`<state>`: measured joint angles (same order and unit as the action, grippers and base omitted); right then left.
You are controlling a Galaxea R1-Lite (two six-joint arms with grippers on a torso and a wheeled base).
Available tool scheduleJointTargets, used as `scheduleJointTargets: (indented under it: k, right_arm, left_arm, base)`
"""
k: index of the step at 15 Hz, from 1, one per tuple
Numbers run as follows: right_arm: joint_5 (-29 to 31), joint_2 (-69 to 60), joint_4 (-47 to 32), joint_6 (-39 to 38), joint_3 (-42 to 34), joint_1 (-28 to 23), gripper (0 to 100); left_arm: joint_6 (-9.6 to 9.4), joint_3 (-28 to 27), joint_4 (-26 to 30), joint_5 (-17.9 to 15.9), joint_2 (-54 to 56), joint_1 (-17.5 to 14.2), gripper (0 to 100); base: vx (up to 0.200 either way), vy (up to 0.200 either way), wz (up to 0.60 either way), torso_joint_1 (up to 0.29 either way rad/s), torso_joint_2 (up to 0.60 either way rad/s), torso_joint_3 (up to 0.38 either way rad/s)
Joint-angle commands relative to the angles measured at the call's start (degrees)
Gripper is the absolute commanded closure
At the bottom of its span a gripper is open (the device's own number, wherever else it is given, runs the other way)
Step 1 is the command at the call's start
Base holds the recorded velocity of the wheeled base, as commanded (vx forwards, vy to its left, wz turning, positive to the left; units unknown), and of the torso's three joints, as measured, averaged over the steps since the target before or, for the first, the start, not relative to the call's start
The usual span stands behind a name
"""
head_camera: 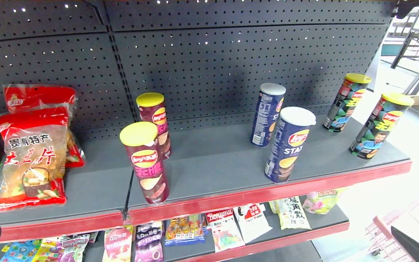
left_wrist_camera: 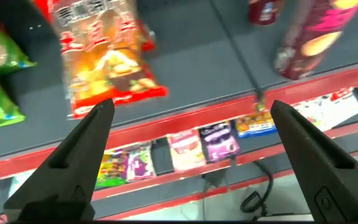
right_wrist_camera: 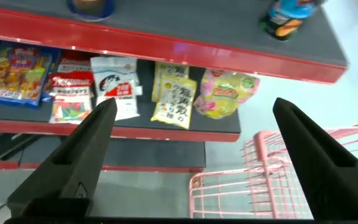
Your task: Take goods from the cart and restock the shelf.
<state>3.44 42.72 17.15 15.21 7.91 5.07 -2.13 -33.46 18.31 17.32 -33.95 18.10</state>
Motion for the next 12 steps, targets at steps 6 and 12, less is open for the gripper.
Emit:
scheduleJointTargets:
  k: [6, 12]
  right_arm:
    - [0.08, -2.64, -0.01, 0.08, -0.97, 0.03, 0]
    - [0.08, -3.69, -0.01, 0.08, -1.76, 0.03, 0]
  left_arm:
    - [0.02, -0.02, -0.03, 0.61, 0.64, 0.00, 0]
    - [0.02, -0.02, -0.12, 0.69, 0.73, 0.00, 0]
  base:
    - [0.000, -0.200, 0.00, 0.002, 0.00, 0.002]
    - [0.000, -0.200, 0.00, 0.003, 0.00, 0.003]
